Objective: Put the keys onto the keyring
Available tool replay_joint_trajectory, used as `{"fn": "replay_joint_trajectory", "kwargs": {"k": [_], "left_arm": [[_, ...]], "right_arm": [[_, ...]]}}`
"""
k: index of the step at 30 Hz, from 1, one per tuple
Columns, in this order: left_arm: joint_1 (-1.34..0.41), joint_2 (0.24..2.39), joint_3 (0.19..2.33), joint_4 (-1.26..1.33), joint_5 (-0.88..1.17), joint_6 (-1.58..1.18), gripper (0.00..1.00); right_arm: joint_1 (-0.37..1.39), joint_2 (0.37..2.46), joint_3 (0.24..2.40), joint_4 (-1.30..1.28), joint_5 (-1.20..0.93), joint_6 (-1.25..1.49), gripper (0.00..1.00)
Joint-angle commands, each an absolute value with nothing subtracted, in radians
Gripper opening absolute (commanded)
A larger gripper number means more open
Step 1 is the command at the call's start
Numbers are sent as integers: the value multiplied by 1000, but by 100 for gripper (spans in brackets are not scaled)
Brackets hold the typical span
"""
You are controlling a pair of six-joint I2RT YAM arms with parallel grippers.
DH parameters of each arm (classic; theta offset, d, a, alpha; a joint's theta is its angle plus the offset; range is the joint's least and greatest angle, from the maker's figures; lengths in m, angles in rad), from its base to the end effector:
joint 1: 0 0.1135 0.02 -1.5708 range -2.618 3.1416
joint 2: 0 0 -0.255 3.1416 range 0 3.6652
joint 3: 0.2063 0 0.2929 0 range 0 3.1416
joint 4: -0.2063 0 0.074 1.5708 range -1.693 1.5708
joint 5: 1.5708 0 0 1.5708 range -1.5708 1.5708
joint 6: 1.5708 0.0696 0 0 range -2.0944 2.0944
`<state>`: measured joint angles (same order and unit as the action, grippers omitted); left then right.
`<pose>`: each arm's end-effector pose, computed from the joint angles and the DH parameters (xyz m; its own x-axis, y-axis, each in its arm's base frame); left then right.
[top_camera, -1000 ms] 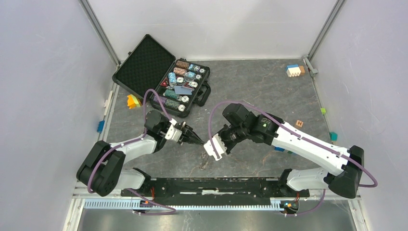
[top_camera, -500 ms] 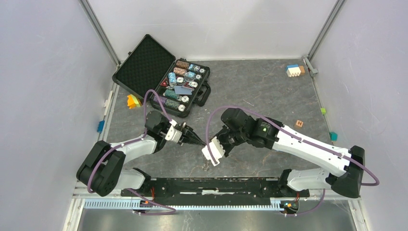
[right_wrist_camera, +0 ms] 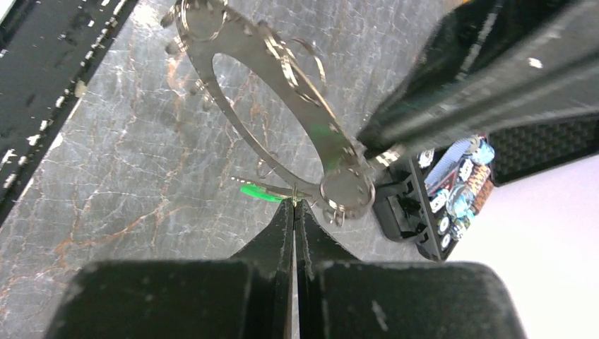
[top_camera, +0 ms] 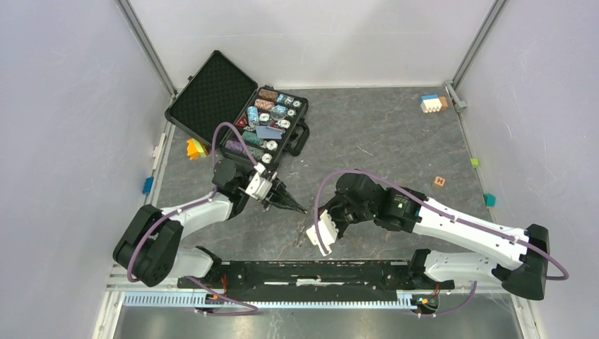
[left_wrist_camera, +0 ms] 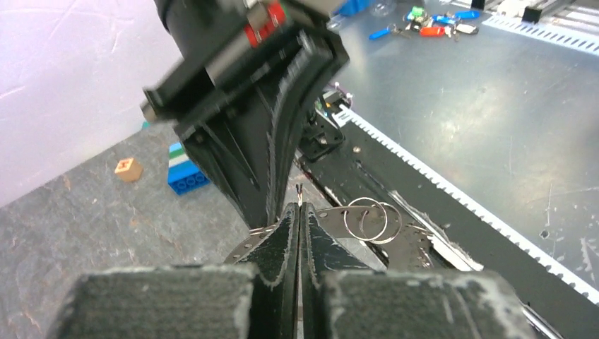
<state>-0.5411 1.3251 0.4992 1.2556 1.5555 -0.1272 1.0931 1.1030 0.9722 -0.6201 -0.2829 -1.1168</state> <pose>0.1910 -0.1960 0.2220 0.2544 -0.1551 -0.9546 0.8259 -0.4786 0.2979 0.1207 0.2754 0.2671 0.7131 -0.4996 -0.4918 -0.6970 -0.4304 -0.5735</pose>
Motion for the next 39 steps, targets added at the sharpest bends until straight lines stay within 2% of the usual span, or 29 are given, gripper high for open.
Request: {"fn": "replay_joint_trajectory", "kwargs": {"k": [1, 5, 12, 26, 39], "left_arm": [[-589, 1341, 631, 1267, 1596, -343, 2], [-648, 1393, 648, 1476, 1596, -532, 2], [-724, 1427, 716, 1536, 1617, -719, 2], [-744, 1437, 793, 1508, 1611, -770, 2], [-742, 1469, 828, 1540, 1576, -816, 2]], "right_arm": [[1096, 1060, 964, -528, -241, -1136, 0], [1096, 1036, 962, -520, -264, -1129, 0], [1097, 944, 959, -549, -283, -1138, 0], [1088, 782, 956, -677, -427, -1192, 0], [1069, 762, 1003, -671, -446, -1153, 0]]}}
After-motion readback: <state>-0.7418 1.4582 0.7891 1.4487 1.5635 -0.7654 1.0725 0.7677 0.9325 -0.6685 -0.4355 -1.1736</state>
